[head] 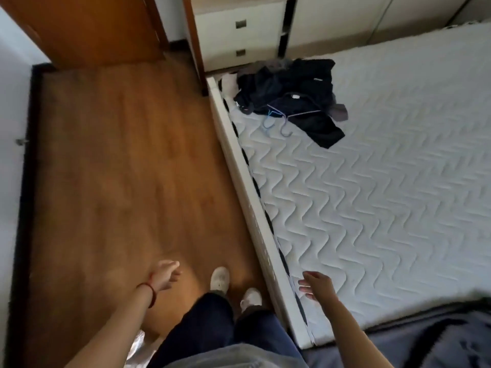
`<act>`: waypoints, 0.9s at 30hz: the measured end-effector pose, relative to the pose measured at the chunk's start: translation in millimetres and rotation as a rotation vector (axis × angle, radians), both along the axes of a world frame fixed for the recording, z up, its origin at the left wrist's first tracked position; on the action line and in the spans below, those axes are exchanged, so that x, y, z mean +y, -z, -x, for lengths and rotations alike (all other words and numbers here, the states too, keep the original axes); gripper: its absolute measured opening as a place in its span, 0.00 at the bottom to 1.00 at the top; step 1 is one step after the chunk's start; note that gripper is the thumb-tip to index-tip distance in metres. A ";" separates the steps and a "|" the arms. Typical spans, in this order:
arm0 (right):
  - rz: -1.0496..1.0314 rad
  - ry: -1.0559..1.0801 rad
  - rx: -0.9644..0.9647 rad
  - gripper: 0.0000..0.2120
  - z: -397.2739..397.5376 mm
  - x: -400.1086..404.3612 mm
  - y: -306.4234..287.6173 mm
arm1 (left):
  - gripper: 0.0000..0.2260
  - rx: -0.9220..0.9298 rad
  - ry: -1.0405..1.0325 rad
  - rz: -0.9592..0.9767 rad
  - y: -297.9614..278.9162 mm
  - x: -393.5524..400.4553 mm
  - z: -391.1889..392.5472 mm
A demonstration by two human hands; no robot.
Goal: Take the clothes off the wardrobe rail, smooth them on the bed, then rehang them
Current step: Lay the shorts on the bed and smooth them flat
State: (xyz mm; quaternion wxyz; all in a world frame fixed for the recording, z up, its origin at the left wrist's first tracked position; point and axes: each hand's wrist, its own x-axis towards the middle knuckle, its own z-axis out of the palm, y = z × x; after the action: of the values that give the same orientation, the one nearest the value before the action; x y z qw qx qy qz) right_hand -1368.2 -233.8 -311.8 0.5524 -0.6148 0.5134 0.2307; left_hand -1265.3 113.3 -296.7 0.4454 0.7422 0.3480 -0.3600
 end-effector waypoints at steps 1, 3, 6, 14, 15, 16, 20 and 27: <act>0.000 -0.046 0.000 0.06 -14.0 1.7 0.3 | 0.04 0.003 -0.054 -0.002 -0.1 6.7 4.4; 0.001 -0.131 0.010 0.06 -42.7 8.4 1.0 | 0.09 0.016 -0.151 0.000 -1.1 19.5 9.9; -0.028 -0.199 0.007 0.08 -90.5 22.4 2.4 | 0.10 0.041 -0.268 -0.010 3.0 37.8 8.0; -0.016 -0.283 0.011 0.09 -224.4 53.2 9.0 | 0.08 0.092 -0.390 0.014 18.4 70.8 -68.8; -0.021 -0.260 0.021 0.11 -242.8 56.8 8.1 | 0.08 0.089 -0.381 0.018 18.8 75.2 -88.4; -0.021 -0.241 0.024 0.13 -260.9 59.7 8.0 | 0.08 0.088 -0.364 0.019 18.8 80.7 -110.3; -0.020 -0.157 -0.003 0.14 -326.8 75.2 -3.0 | 0.08 0.069 -0.209 0.017 15.4 101.3 -215.1; -0.039 -0.025 0.025 0.09 -414.5 81.2 1.1 | 0.06 -0.041 -0.060 0.050 4.5 88.2 -410.7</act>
State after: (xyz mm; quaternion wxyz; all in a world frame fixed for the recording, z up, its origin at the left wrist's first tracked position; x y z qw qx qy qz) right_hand -953.7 -152.6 -312.9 0.5548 -0.6075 0.5079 0.2552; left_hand -854.6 201.6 -301.3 0.4817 0.7272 0.3518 -0.3398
